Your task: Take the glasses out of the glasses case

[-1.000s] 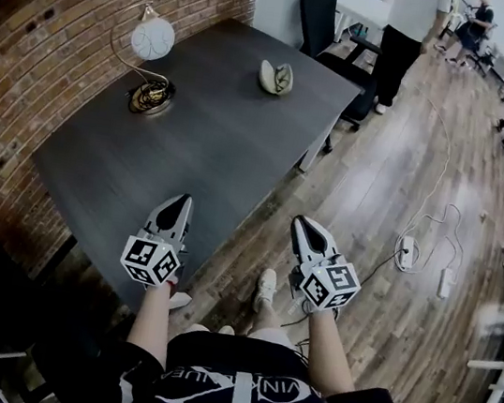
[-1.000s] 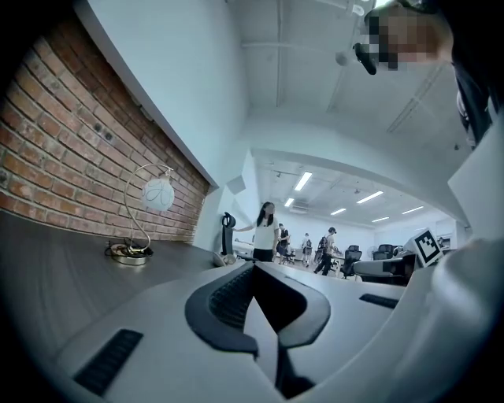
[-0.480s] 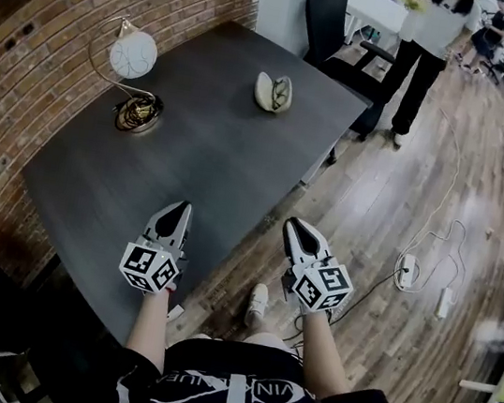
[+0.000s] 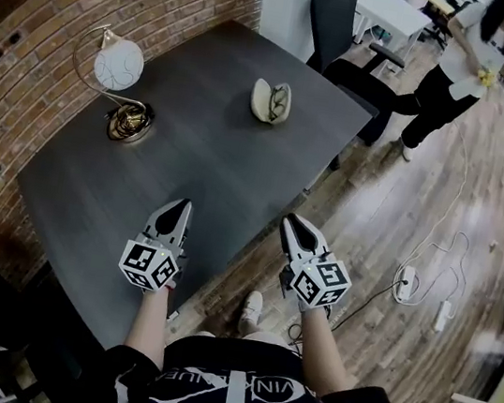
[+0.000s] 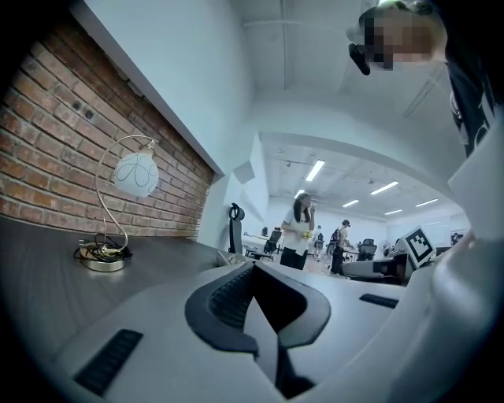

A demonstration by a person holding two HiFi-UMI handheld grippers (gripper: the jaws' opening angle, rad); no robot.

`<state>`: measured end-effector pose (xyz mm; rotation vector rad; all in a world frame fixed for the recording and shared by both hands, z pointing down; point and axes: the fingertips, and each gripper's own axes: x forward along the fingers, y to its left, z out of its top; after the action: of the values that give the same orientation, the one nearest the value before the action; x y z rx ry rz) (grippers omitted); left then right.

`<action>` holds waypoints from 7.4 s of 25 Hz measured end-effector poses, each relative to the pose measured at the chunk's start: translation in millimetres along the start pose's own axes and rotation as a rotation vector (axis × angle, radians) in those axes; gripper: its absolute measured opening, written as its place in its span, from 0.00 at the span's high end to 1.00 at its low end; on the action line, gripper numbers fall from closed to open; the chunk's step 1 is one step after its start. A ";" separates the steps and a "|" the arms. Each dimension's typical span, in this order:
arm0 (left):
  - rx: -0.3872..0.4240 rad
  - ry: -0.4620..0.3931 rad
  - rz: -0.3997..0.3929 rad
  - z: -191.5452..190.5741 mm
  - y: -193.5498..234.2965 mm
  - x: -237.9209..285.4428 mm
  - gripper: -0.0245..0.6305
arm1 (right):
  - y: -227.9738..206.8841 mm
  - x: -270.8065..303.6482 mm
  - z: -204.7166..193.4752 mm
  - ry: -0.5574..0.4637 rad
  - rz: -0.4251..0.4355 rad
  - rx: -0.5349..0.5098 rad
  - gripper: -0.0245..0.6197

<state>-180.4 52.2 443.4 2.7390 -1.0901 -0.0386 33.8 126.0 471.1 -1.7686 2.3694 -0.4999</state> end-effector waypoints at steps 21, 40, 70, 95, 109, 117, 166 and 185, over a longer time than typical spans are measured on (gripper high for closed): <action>-0.002 0.013 0.080 -13.2 5.7 99.0 0.94 | -95.0 68.6 22.3 0.056 0.084 0.047 0.79; 0.024 -0.001 0.092 -15.8 37.6 180.2 0.94 | -138.8 158.2 29.2 0.115 0.118 0.070 0.77; -0.021 0.003 0.136 -8.1 104.7 272.4 0.94 | -188.0 355.9 50.0 0.253 -0.102 0.155 0.75; -0.107 0.008 0.127 -37.4 132.6 309.3 0.94 | -240.4 389.0 -21.3 0.729 -0.187 0.179 0.75; -0.074 0.013 0.187 -27.0 126.7 315.2 0.94 | -244.0 386.3 -15.9 0.747 -0.102 0.322 0.89; -0.065 0.009 0.195 -22.3 116.8 318.5 0.94 | -244.5 380.4 -5.0 0.671 -0.088 0.434 0.90; -0.033 -0.031 0.364 22.1 114.3 271.9 0.94 | -175.3 388.0 64.0 0.558 0.223 0.416 0.90; 0.002 -0.042 0.444 46.5 119.8 233.9 0.94 | -147.0 372.4 91.0 0.500 0.358 0.278 0.90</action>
<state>-95.7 -200.6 431.3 2.4423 -1.6796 -0.0312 83.8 -281.5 467.9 -1.1624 2.6736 -1.2576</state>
